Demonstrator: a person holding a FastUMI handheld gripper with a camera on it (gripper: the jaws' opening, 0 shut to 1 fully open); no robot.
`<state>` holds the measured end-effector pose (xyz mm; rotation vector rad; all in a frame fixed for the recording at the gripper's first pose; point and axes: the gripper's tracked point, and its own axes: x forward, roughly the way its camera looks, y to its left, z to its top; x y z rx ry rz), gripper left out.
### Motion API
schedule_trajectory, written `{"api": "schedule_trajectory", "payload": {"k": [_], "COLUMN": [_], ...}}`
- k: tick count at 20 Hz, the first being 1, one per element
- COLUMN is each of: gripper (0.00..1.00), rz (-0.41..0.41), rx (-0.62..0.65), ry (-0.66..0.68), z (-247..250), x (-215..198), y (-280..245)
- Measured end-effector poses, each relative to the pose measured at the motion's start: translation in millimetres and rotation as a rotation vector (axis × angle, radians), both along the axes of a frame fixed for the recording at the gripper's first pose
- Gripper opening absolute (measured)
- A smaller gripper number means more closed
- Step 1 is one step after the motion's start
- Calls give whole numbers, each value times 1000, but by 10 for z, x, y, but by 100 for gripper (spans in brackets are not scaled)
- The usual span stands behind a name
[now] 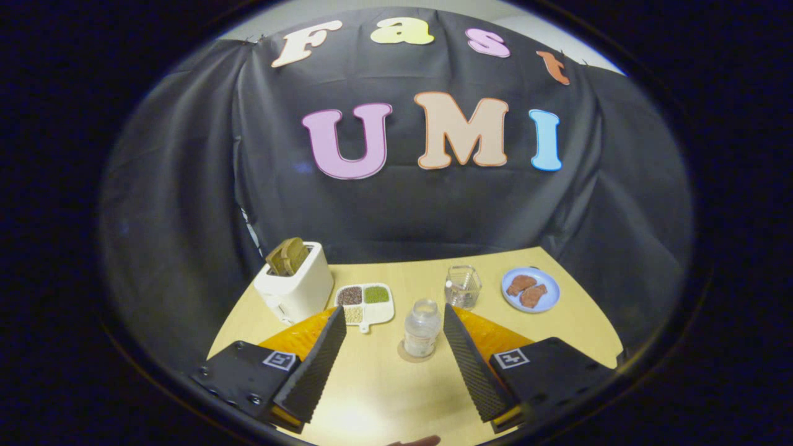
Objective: Take the bottle from table, then pour the juice into the cup, finally place the bottle on the coaster
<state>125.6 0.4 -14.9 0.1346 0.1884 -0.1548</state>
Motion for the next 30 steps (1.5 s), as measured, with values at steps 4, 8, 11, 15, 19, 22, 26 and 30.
{"api": "schedule_trajectory", "payload": {"k": [4,8,11,15,19,22,26,30], "gripper": [99,99,99,99,99,99,99,99], "rz": [51,98,102,133,118,114,100,108], "rx": [-50,-67,-55,-9,6,17,15,49], "ry": [-41,-67,-80,-105,-91,-97,-116,-123], "z": [350,490,517,525,475,480,506,496], "x": [-172,-267,-377,-497,-613,-672,-753,-807], "y": [-186,-191,-264,-257,-346,-364,-386,-358]}}
